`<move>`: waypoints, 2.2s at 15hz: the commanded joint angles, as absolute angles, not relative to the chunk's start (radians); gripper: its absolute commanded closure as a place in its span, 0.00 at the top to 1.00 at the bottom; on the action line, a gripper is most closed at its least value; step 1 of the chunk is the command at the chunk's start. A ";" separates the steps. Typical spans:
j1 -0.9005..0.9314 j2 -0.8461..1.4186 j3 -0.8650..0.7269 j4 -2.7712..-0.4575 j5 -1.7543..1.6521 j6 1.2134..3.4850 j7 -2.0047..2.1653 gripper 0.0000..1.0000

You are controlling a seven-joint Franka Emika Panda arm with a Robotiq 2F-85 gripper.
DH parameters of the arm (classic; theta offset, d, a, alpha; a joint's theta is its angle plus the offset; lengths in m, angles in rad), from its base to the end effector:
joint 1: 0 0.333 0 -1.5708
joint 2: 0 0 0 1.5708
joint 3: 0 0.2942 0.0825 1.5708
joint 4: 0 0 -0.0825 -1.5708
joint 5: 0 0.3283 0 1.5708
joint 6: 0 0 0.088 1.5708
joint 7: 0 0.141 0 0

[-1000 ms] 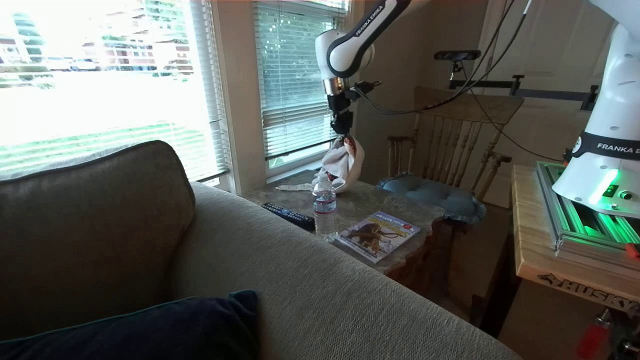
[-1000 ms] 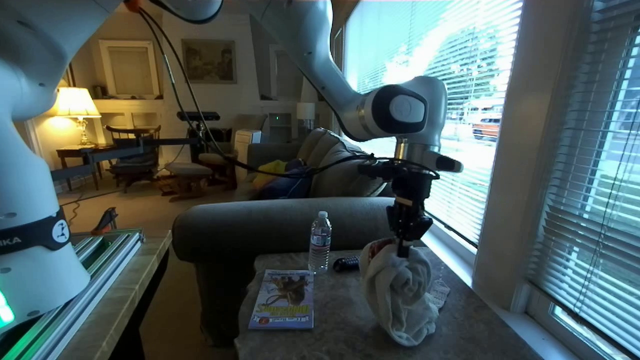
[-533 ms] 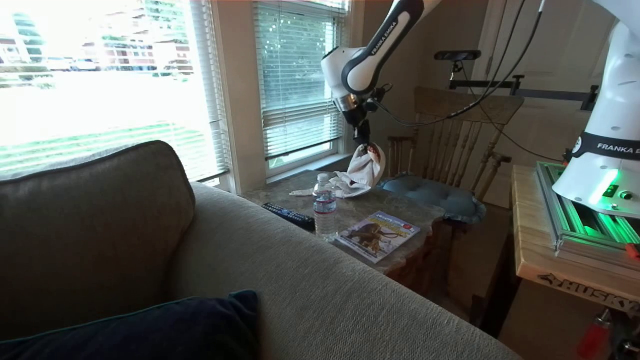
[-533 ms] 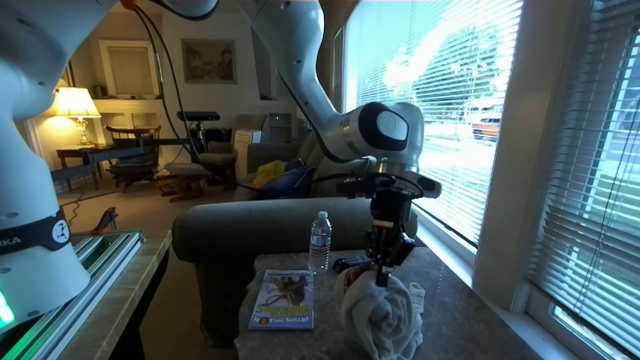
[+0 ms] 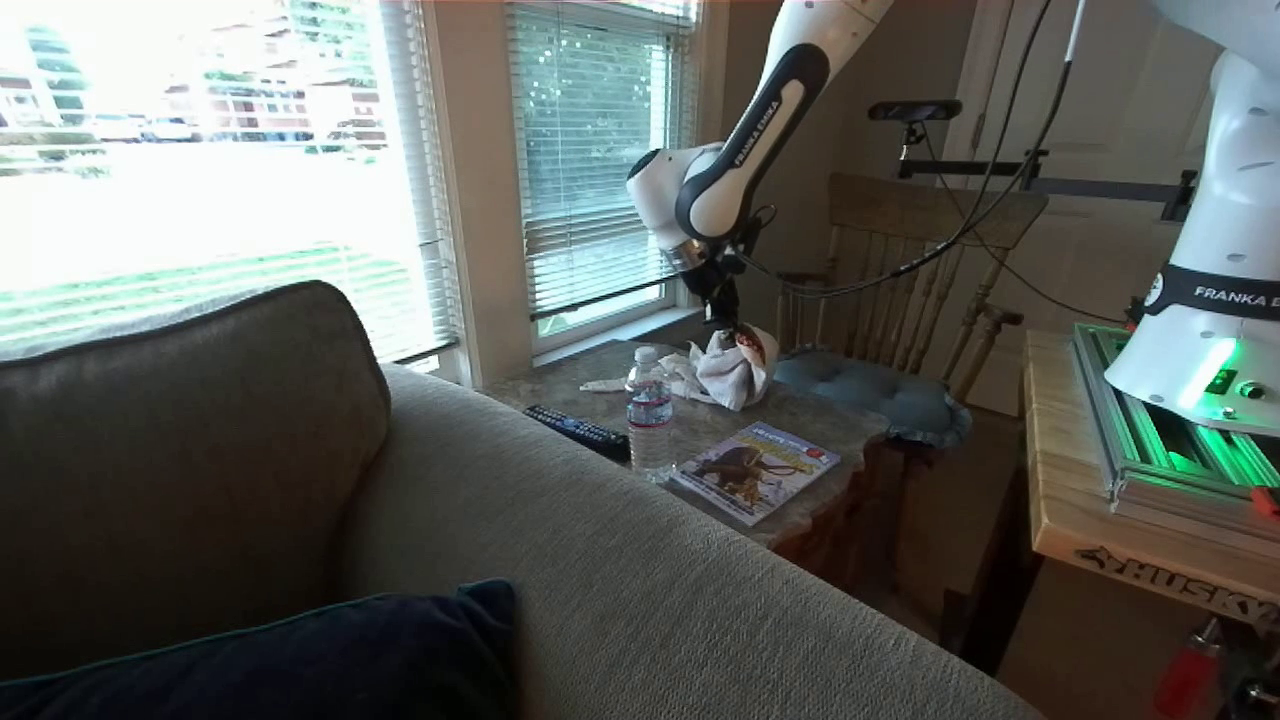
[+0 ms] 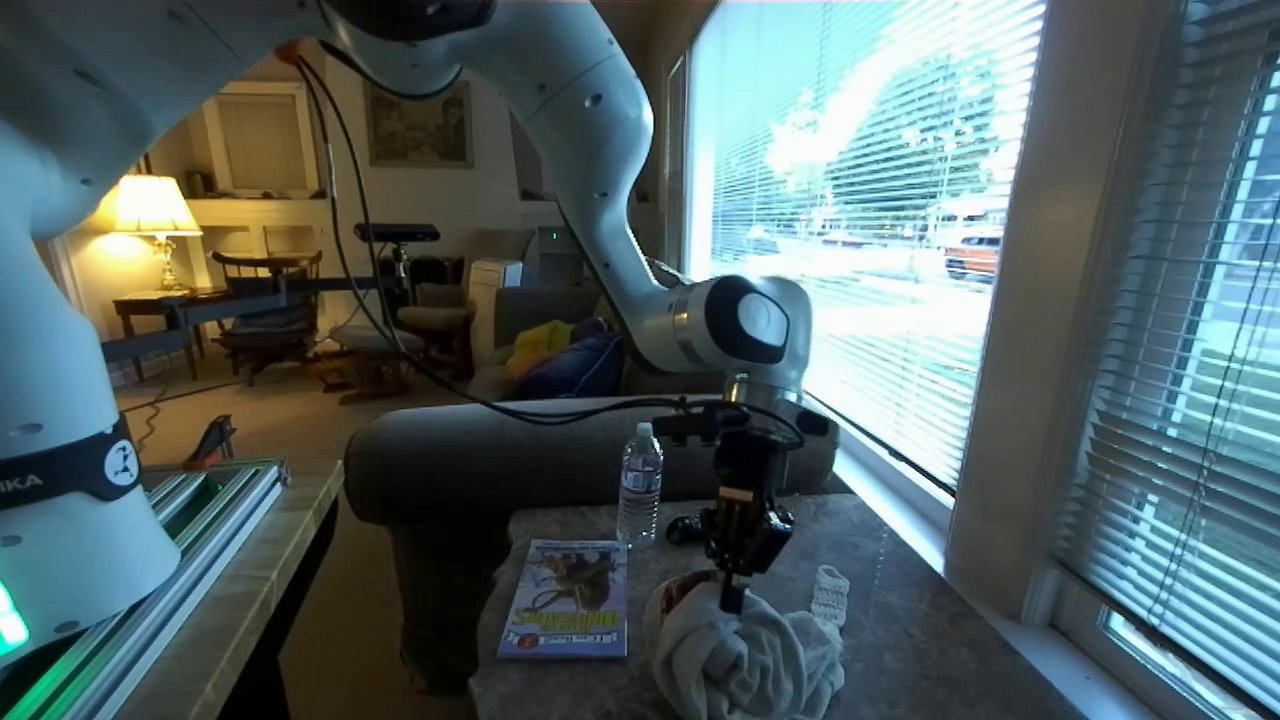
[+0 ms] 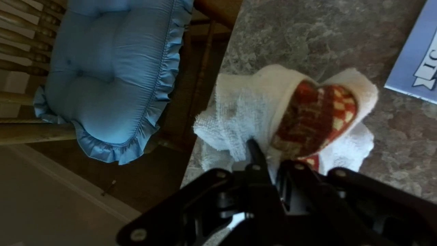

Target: Use the tea towel to wipe the table

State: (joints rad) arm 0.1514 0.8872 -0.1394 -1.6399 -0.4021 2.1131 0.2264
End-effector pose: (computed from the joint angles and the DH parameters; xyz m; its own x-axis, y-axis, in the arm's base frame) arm 0.5693 -0.0212 0.0805 0.9341 0.0104 -0.3569 0.1687 -0.8937 0.4157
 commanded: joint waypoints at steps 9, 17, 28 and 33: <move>0.094 1.144 -0.035 -1.283 -0.114 2.140 0.249 0.03; 0.090 1.216 0.001 -1.113 0.002 2.278 0.265 0.03; 0.097 1.081 -0.015 -1.147 0.019 2.457 0.272 0.03; 0.073 0.886 -0.023 -1.331 0.007 2.453 0.206 0.03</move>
State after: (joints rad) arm 0.0844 1.0421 -0.0211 -1.1485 0.0050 2.4484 0.2521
